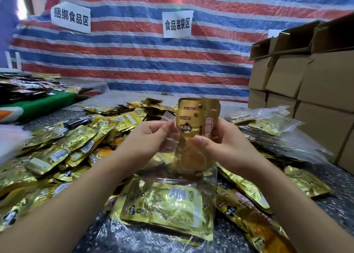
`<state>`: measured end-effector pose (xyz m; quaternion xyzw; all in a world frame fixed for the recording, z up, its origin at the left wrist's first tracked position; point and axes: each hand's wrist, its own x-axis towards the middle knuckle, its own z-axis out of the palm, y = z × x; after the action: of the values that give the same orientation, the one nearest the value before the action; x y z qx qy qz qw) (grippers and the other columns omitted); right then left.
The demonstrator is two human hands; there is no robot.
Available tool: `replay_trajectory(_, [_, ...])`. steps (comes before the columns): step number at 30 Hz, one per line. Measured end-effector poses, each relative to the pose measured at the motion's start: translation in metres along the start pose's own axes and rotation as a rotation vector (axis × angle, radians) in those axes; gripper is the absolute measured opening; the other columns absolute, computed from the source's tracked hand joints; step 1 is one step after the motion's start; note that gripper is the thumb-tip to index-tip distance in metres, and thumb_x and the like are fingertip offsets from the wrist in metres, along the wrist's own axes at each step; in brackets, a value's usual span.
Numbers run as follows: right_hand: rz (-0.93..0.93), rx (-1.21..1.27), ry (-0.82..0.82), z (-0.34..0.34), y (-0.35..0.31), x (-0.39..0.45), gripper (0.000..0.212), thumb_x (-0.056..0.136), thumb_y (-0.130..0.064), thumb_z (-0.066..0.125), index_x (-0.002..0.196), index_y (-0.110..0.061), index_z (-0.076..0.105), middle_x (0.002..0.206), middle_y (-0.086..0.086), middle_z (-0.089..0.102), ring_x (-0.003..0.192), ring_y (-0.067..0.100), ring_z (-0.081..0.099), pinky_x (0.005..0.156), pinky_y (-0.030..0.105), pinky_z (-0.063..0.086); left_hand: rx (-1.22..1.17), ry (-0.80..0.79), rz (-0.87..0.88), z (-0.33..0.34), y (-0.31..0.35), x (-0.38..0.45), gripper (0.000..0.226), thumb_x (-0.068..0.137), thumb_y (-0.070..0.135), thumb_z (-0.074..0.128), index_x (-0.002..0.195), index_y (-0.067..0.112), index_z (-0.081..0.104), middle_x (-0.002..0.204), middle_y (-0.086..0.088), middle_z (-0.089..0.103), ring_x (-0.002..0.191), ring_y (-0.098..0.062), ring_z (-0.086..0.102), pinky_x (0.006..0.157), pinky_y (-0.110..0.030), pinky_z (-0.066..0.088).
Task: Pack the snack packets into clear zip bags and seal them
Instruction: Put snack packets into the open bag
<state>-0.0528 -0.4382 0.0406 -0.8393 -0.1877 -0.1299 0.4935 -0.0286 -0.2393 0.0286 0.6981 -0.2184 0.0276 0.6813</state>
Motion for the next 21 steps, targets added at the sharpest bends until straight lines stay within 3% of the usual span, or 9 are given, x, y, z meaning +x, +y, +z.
replay_trajectory(4, [0.052,-0.023,-0.062,-0.017,-0.004,-0.002,0.018,0.092,-0.021,0.067,0.11,-0.023,0.063,0.1,-0.001,0.074,0.093,0.016,0.072,0.085,0.047,0.059,-0.01,0.006,0.034,0.001,0.002,-0.001,0.033,0.099,0.027,0.047,0.091,0.01,0.075,0.09,-0.006,0.077,0.075,-0.017,0.074,0.07,-0.028,0.061])
replay_trajectory(8, [0.02,-0.142,-0.211,-0.027,-0.007,-0.004,0.018,0.093,-0.026,0.066,0.111,-0.027,0.063,0.102,-0.005,0.073,0.097,0.013,0.07,0.088,0.046,0.057,0.028,-0.036,0.041,0.005,0.001,-0.003,0.034,0.1,0.028,0.045,0.091,0.012,0.074,0.088,-0.007,0.077,0.078,-0.02,0.075,0.068,-0.028,0.061])
replay_trajectory(14, [0.07,-0.229,-0.371,-0.026,-0.011,-0.004,0.034,0.088,-0.041,0.063,0.118,-0.026,0.058,0.107,-0.003,0.071,0.102,0.016,0.068,0.092,0.048,0.055,0.045,-0.073,0.075,0.007,-0.004,-0.004,0.035,0.093,0.035,0.048,0.087,0.012,0.073,0.077,-0.001,0.076,0.067,-0.011,0.072,0.064,-0.025,0.059])
replay_trajectory(17, [0.074,-0.099,-0.284,-0.02,-0.01,-0.004,0.039,0.088,-0.043,0.066,0.121,-0.026,0.053,0.105,-0.001,0.072,0.097,0.016,0.071,0.086,0.048,0.058,0.015,-0.056,0.092,0.007,-0.006,-0.002,0.037,0.088,0.04,0.048,0.088,0.012,0.072,0.079,-0.003,0.077,0.068,-0.014,0.073,0.065,-0.026,0.06])
replay_trajectory(21, [0.044,0.009,-0.018,-0.011,-0.008,-0.001,0.024,0.096,-0.024,0.061,0.119,-0.022,0.054,0.095,0.008,0.074,0.083,0.023,0.073,0.077,0.052,0.06,0.006,-0.051,0.085,0.007,-0.007,0.0,0.036,0.095,0.035,0.046,0.088,0.011,0.072,0.081,-0.006,0.077,0.071,-0.017,0.074,0.062,-0.025,0.059])
